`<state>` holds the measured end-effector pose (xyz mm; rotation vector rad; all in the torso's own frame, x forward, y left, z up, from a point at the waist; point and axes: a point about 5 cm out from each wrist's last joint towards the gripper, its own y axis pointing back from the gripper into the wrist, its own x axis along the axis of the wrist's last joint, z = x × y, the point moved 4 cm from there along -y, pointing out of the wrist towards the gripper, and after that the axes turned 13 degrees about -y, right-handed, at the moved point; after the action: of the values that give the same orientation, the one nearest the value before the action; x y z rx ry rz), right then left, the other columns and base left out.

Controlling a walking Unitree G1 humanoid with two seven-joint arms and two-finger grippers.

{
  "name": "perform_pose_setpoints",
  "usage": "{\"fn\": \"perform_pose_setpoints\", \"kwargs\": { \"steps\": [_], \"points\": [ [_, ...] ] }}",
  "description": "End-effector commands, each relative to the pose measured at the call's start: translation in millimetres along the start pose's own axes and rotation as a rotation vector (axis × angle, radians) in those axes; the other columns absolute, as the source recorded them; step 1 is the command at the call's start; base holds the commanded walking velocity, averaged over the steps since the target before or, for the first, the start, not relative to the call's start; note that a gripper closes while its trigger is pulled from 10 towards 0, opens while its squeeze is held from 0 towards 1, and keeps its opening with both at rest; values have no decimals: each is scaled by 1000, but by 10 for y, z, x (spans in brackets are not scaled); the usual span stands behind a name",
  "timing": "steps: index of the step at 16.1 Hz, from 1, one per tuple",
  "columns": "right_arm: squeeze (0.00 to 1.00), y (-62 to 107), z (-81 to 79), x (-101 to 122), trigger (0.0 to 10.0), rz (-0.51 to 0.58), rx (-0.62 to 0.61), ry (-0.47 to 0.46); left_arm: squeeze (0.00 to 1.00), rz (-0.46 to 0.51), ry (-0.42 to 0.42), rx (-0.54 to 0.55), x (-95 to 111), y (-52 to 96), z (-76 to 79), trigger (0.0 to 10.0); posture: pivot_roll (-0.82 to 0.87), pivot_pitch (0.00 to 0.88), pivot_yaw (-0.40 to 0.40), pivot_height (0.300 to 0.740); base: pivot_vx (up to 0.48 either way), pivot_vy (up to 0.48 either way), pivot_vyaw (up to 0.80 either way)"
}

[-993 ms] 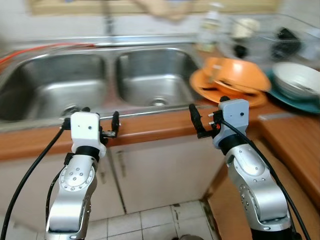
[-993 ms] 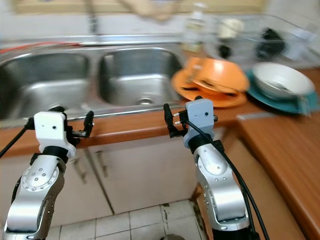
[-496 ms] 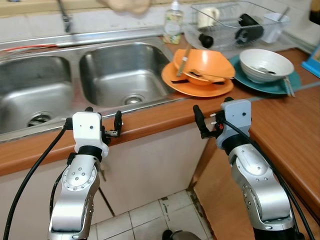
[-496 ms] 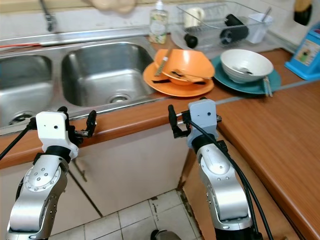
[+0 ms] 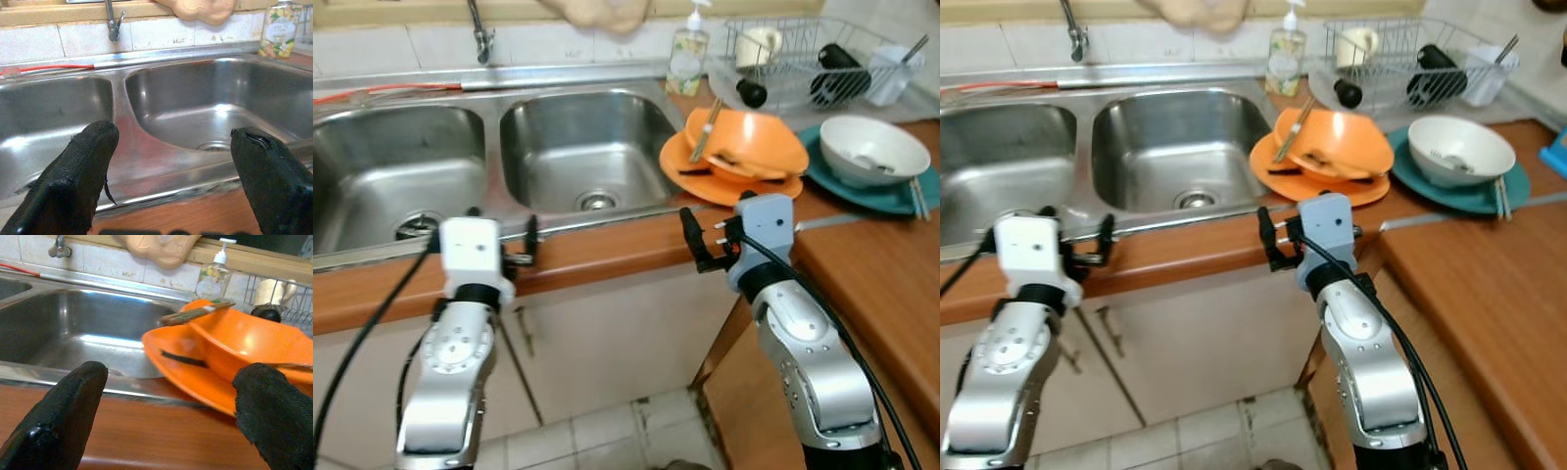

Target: Kitchen organization

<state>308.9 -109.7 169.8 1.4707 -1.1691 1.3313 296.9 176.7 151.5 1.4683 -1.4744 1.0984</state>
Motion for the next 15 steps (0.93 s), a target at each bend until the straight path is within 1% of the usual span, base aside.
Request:
{"fn": "perform_pose_setpoints", "kwargs": {
  "steps": [1,7,9,10,11,14,15],
  "points": [
    [1000,20,17,36,10000,5,1,-6,0,12,12,-21,38,-22,60,10000,-121,0,0,740,0,0,0],
    [1000,23,-19,11,10000,-14,27,-9,0,28,20,-32,73,-31,84,10000,-117,0,3,740,0,0,0],
    [1000,28,-19,7,10000,-22,36,-2,0,25,8,-33,68,-34,82,10000,-117,0,3,740,0,0,0],
    [1000,36,-21,13,10000,-22,43,5,0,27,-15,-29,71,-35,78,10000,-117,0,3,740,0,0,0],
    [1000,39,-33,22,10000,-20,52,4,0,28,-26,-28,73,-39,81,10000,-117,0,3,740,0,-420,0],
    [1000,50,-55,12,10000,-26,64,7,0,26,-19,-31,73,-32,90,10000,-116,0,-1,740,0,-465,0],
    [1000,46,-50,15,10000,-20,56,20,0,26,-14,-28,73,-31,90,10000,-116,0,-1,740,0,0,0]
  ]
}}
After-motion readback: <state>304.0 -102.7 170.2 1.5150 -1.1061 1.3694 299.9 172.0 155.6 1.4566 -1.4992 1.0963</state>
